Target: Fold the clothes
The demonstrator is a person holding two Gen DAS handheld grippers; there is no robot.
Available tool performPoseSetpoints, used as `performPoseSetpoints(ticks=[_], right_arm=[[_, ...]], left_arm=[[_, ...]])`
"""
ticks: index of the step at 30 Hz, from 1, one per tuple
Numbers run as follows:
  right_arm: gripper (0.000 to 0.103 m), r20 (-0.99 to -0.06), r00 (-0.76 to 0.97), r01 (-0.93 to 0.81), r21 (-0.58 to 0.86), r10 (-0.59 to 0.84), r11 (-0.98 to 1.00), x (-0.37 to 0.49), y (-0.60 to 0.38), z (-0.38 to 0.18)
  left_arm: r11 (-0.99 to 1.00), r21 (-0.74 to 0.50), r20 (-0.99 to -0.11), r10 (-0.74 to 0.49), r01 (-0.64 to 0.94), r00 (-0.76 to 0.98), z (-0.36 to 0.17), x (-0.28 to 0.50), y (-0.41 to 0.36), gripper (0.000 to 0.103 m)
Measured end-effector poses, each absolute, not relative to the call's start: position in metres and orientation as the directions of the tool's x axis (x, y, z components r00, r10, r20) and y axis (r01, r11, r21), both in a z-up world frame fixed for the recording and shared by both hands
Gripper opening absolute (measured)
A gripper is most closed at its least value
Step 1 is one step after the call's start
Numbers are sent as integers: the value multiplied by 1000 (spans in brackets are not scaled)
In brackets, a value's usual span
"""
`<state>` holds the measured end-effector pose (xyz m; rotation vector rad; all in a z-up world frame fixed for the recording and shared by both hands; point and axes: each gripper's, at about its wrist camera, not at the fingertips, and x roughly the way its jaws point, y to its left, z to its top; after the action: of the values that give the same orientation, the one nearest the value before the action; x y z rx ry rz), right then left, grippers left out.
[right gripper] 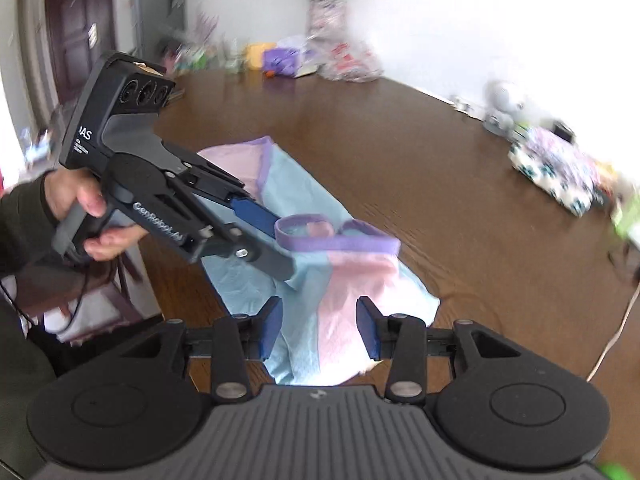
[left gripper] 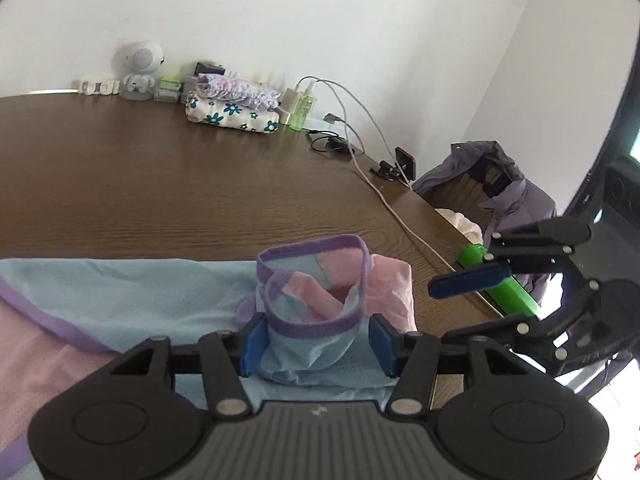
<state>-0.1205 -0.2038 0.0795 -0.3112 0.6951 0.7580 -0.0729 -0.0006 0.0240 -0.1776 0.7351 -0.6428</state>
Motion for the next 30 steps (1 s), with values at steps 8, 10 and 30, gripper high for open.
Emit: performPoseSetpoints(ticks=[8,10,30], right_arm=[[44,-608,445,-760,132,658,636,-88,-211,39],[47,-628,391,-806,119,673,579,-84,-204,32],[50,-593,482,-771,62,645,634,-120,-215,29]], left_arm=[[798,-553,-559,-569,241,602,15,-91,42,4],[803,-557,-589,-563,214,580,10,-95,48,5],[837,-420,-708,-544,351,450,30,0,-22,1]])
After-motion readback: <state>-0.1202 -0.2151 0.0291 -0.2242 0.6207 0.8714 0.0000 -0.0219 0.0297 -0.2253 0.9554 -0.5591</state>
